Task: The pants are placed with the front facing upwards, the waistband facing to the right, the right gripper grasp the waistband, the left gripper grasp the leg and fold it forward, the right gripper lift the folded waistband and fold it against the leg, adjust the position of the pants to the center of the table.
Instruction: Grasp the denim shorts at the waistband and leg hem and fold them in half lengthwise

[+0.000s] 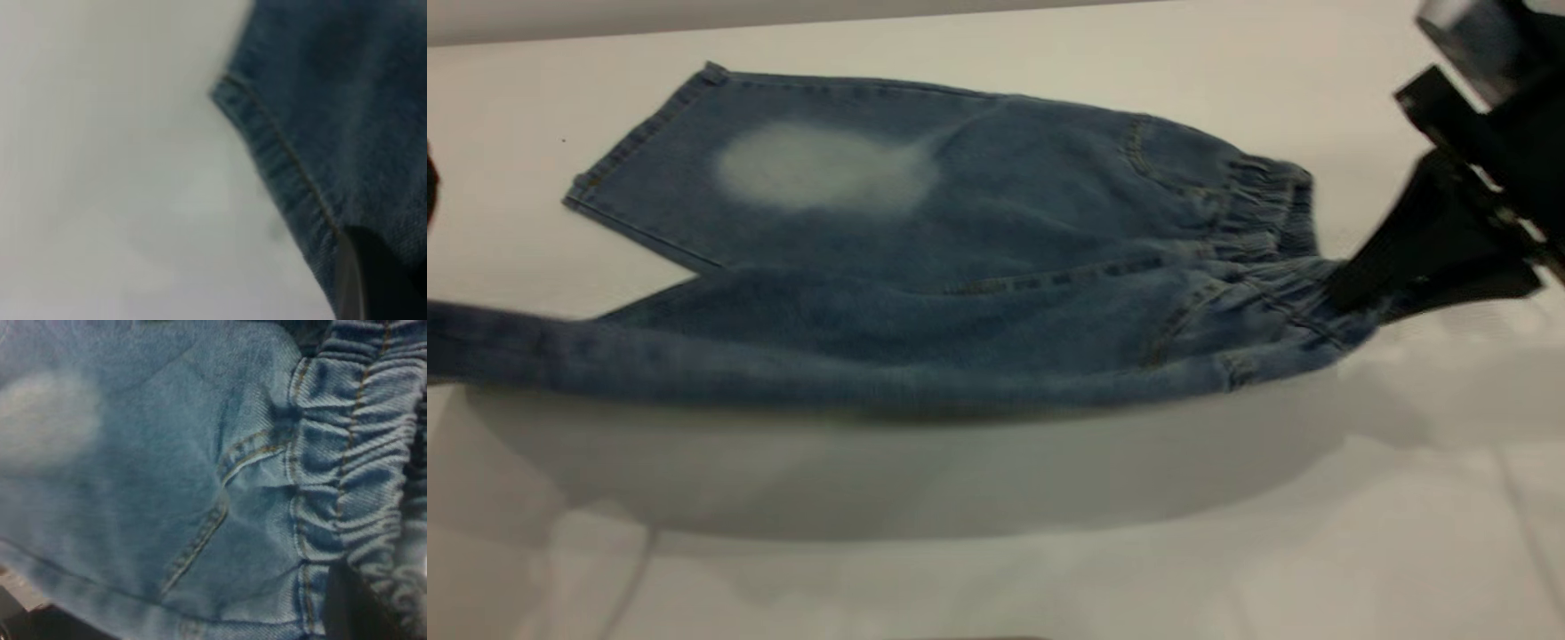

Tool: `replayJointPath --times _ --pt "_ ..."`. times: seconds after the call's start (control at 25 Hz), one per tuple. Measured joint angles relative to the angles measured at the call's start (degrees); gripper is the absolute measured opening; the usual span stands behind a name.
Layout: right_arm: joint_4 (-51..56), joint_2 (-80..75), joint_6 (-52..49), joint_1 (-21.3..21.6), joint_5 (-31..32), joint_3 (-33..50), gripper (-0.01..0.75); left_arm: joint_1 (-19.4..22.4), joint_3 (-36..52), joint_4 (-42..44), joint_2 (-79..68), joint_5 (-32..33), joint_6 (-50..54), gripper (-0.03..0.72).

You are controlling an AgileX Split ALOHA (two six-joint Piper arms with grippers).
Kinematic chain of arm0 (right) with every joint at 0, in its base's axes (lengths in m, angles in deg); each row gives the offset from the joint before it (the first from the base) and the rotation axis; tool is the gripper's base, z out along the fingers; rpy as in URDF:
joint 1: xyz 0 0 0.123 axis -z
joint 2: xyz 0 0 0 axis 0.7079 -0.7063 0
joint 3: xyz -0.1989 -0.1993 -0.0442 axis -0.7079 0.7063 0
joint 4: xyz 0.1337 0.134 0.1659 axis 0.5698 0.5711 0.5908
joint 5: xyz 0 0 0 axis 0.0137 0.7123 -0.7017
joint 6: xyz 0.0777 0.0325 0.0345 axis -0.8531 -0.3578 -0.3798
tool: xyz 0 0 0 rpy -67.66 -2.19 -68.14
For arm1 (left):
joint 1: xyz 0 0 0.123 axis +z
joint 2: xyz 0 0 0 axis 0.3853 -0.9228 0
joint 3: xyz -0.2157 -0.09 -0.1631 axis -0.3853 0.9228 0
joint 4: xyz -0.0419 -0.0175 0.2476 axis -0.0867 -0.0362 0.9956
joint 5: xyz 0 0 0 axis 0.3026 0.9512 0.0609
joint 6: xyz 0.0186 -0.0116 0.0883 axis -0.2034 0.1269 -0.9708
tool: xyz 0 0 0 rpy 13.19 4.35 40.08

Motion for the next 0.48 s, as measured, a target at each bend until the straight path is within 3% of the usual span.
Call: replayJointPath --times 0.2,0.48 --pt "1.2 4.8 -2.9 0.1 -0.1 1.6 0.039 0.0 -2.9 -0.2 1.5 -2.1 0.5 0.041" --pt "11.8 4.0 -6.7 0.1 -0.5 -0.5 0.039 0.0 -17.5 2.6 -8.7 -3.9 0.9 0.041"
